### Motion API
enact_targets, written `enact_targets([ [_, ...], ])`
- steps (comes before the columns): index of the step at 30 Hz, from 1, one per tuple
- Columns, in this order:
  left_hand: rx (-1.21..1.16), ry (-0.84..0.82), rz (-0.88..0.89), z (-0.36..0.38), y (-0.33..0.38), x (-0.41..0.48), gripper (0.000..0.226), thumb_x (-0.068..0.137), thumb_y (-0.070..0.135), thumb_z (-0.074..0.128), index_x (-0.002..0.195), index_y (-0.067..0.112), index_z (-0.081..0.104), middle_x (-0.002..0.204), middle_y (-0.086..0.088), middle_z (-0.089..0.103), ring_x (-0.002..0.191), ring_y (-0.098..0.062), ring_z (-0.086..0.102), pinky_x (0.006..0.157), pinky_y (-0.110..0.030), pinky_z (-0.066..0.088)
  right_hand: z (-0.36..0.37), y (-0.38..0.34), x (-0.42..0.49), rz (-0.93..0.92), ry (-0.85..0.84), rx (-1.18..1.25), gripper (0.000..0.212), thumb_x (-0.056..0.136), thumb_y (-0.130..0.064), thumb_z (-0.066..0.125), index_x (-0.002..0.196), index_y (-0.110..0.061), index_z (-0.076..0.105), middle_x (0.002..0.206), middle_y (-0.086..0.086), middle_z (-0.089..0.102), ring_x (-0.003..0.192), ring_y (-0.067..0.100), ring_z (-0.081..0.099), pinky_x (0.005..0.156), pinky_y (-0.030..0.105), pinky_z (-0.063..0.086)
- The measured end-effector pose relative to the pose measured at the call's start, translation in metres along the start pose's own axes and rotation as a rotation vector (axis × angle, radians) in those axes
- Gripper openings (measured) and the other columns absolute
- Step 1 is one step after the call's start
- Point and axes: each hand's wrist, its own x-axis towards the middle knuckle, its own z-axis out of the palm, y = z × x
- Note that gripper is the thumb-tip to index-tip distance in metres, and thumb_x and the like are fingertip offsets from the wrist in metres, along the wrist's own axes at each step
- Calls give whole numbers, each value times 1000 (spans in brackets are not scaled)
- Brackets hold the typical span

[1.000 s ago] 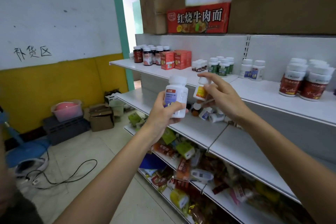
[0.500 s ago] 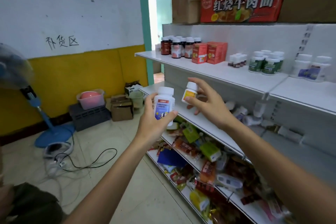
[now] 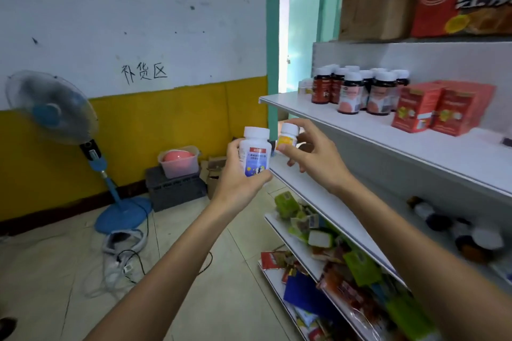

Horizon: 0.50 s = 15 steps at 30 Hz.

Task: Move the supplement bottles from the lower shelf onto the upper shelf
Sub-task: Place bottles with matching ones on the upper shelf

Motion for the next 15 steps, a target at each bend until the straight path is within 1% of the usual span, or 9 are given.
enact_targets([
  [2, -28, 20, -15, -10, -10, 26, 57, 76, 1, 68, 119, 22, 36, 99, 3, 54, 84, -13, 56, 77, -33, 49, 14, 12, 26, -7, -19, -42, 33, 85, -18, 67, 115, -25, 54, 87, -3, 63, 66, 9, 55, 53, 14, 43],
  [4, -21, 23, -4, -20, -23, 54, 56, 76, 3, 70, 120, 21, 39, 98, 5, 56, 84, -11, 57, 79, -34, 50, 27, 24, 53, -19, -17, -82, 36, 83, -21, 68, 115, -27, 55, 87, -6, 64, 68, 7, 54, 60, 16, 44],
  [7, -47, 29, 7, -37, -46, 98, 53, 77, 7, 72, 120, 21, 44, 97, 5, 61, 80, -7, 59, 75, -25, 51, 41, 47, 97, -22, 31, -84, 38, 81, -18, 70, 116, -24, 57, 89, -4, 66, 69, 0, 56, 65, 11, 45],
  [8, -59, 36, 10, -42, -55, 115, 51, 78, 9, 72, 119, 23, 44, 96, 7, 61, 79, -6, 60, 71, -21, 52, 46, 56, 113, -28, 45, -89, 38, 81, -18, 71, 116, -24, 58, 89, -3, 67, 71, 2, 57, 68, 13, 47],
  [9, -59, 35, 13, -47, -64, 132, 50, 78, 11, 72, 117, 25, 44, 95, 8, 61, 79, -5, 60, 69, -20, 52, 50, 66, 129, -25, 58, -98, 38, 80, -18, 72, 114, -25, 58, 88, -3, 67, 72, 5, 59, 71, 19, 50],
  [11, -48, 13, 24, -58, -84, 172, 49, 78, 14, 72, 116, 27, 45, 97, 10, 61, 82, -6, 61, 71, -23, 54, 61, 88, 163, -5, 78, -125, 38, 79, -18, 73, 113, -28, 58, 85, -2, 67, 73, 11, 61, 74, 32, 54],
  [12, -37, -1, 32, -63, -93, 192, 49, 77, 15, 73, 116, 28, 45, 98, 9, 62, 84, -8, 62, 73, -26, 54, 66, 99, 180, 5, 90, -135, 39, 79, -17, 73, 113, -28, 57, 85, -1, 67, 72, 12, 61, 75, 36, 56],
  [13, -28, -18, 51, -67, -100, 214, 50, 76, 16, 74, 116, 28, 46, 99, 9, 62, 85, -9, 62, 73, -26, 54, 71, 109, 198, 14, 115, -138, 40, 78, -16, 73, 113, -29, 57, 85, 0, 67, 70, 11, 61, 76, 39, 56],
  [15, -26, -62, 103, -73, -112, 258, 55, 75, 14, 76, 117, 30, 45, 100, 11, 62, 82, -2, 62, 69, -16, 52, 80, 126, 235, 16, 159, -156, 43, 78, -16, 73, 115, -29, 57, 87, 0, 67, 69, 9, 61, 76, 42, 56],
])
